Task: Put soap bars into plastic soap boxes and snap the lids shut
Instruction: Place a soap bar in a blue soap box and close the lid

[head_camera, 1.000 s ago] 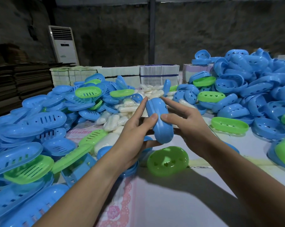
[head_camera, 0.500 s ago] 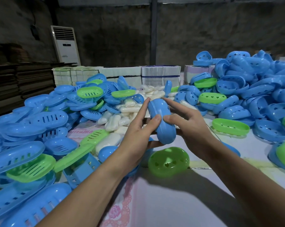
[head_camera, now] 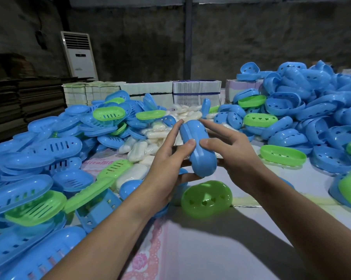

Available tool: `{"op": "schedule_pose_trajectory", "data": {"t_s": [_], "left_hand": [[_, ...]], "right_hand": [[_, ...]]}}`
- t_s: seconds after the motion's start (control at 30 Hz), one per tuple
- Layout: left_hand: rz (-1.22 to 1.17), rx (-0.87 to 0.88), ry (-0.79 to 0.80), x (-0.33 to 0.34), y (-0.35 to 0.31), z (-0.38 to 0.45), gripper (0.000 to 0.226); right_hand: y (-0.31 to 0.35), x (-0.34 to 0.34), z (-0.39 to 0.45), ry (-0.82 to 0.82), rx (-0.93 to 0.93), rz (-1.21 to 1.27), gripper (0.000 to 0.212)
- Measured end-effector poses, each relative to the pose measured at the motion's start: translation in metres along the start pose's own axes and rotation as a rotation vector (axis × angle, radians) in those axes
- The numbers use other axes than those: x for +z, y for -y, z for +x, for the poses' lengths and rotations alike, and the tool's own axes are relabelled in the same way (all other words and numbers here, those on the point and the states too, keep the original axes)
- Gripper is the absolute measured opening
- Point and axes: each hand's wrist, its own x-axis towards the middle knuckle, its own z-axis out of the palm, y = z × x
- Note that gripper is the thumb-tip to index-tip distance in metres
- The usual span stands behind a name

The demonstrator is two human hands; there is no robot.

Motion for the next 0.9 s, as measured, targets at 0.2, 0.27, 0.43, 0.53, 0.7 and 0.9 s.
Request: {"op": "schedule_pose_trajectory", "data": {"t_s": [0.2, 0.27, 0.43, 0.53, 0.7, 0.9], "left_hand": [[0.006, -0.011, 0.004, 0.0009, -0.0003, -0.0013, 0.048], [0.023, -0.015, 0.017, 0.0005, -0.0007, -0.0017, 0.047], [0.062, -0.017, 0.011, 0.0018, 0.0018, -0.0025, 0.043], [0.04, -0.025, -0.006, 0.0012, 0.0013, -0.0016, 0.044], [0.023, -0.059, -0.018, -0.0014, -0.0019, -0.0012, 0.049], [0.07, -0.068, -0.032, -0.0017, -0.002, -0.0001, 0.046]], "right_hand": [[0.0008, -0.0031, 0.0001, 0.005, 0.02, -0.005, 0.05], [0.001, -0.0041, -0.0005, 0.016, 0.019, -0.014, 0.049], [-0.0022, -0.0012, -0.0013, 0.017, 0.003, -0.035, 0.046], [-0.0045, 0.0009, -0.0008, 0.008, 0.019, -0.012, 0.05], [-0.0031, 0.0, 0.0005, 0.011, 0.052, 0.043, 0.054], [0.0005, -0.0021, 0.0021, 0.139, 0.15, 0.049, 0.062]]}}
